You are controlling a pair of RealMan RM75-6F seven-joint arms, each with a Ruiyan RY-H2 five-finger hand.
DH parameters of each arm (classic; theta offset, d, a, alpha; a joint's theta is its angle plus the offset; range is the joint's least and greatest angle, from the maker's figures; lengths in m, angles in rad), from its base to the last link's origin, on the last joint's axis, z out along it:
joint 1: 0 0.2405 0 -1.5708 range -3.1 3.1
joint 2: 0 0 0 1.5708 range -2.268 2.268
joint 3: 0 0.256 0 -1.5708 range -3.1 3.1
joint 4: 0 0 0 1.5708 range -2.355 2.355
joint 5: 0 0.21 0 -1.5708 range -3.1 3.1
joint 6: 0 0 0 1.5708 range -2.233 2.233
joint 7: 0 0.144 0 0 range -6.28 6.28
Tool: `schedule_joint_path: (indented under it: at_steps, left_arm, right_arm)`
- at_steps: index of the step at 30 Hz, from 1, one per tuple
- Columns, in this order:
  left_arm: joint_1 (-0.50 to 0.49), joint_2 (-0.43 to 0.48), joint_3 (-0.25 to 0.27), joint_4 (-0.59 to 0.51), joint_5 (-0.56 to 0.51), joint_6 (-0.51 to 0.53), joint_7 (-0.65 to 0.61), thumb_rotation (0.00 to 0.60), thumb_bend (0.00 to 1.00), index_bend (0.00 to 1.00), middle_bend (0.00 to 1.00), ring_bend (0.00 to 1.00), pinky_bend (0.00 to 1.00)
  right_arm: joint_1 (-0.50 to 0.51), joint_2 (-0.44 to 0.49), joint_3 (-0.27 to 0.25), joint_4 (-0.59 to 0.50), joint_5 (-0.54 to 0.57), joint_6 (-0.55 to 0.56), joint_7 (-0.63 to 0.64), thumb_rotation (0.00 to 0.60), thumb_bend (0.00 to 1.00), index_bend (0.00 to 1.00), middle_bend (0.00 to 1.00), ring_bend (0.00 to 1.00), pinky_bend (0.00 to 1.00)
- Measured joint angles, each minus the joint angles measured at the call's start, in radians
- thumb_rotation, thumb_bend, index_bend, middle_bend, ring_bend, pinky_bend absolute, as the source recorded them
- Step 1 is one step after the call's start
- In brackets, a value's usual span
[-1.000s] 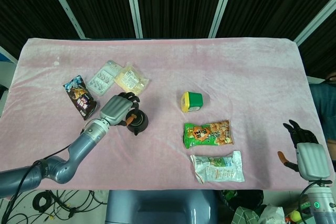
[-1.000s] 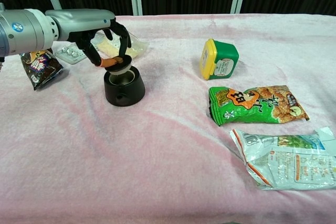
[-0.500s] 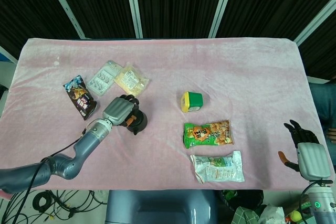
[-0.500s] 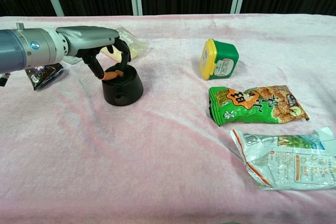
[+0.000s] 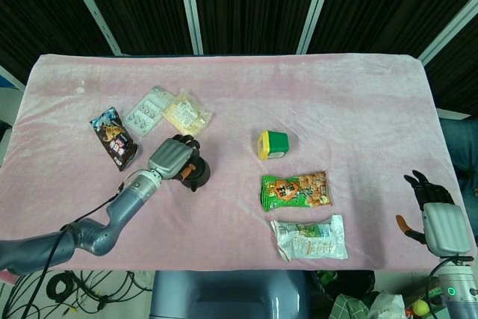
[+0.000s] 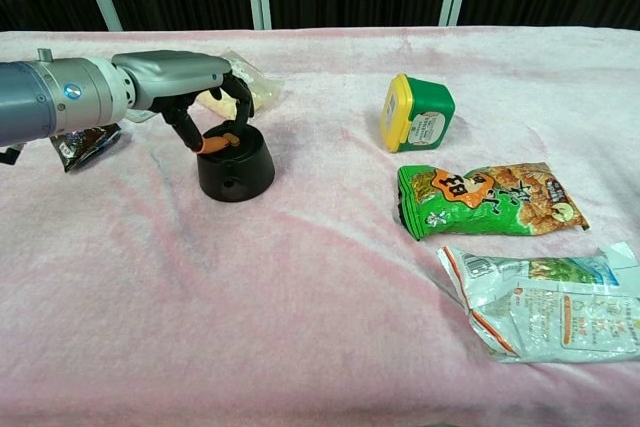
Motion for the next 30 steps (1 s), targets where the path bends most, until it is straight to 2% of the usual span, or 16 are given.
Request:
schedule_joint_path:
  at_steps: [13,15,19,23,27,30]
  left_arm:
    - [0.013,0.048,-0.017,-0.064,0.003,0.032,-0.037,0.600,0.40,0.00,0.16,0.09,0.17]
    - [0.019,0.054,-0.023,-0.074,0.010,0.051,-0.048,0.600,0.40,0.00,0.16,0.09,0.17]
    - [0.036,0.067,-0.037,-0.102,0.032,0.104,-0.074,0.600,0.40,0.14,0.16,0.09,0.17]
    - [0.074,0.105,-0.043,-0.166,0.063,0.185,-0.092,0.600,0.39,0.16,0.16,0.08,0.16]
    - [0.143,0.190,-0.017,-0.277,0.078,0.273,-0.065,0.600,0.38,0.18,0.15,0.07,0.12]
    - [0.221,0.275,0.020,-0.386,0.087,0.370,-0.018,0.600,0.36,0.19,0.15,0.06,0.10]
  right_arm:
    - [0.000,-0.003,0.002,0.000,0.003,0.002,-0.007,0.600,0.21,0.17,0.08,0.21,0.18]
    - [-0.001,-0.003,0.002,0.000,0.004,0.002,-0.009,0.600,0.21,0.17,0.08,0.21,0.18]
    - [0.000,-0.004,0.002,0.000,0.005,0.002,-0.010,0.600,0.21,0.17,0.08,0.21,0.18]
    - [-0.001,-0.004,0.003,-0.001,0.006,0.003,-0.010,0.600,0.21,0.17,0.08,0.21,0.18]
    - [-0.002,-0.003,0.005,-0.002,0.011,0.003,-0.008,0.600,0.21,0.17,0.08,0.21,0.18]
    - [-0.002,-0.003,0.004,-0.001,0.009,0.004,-0.012,0.600,0.21,0.17,0.08,0.21,0.18]
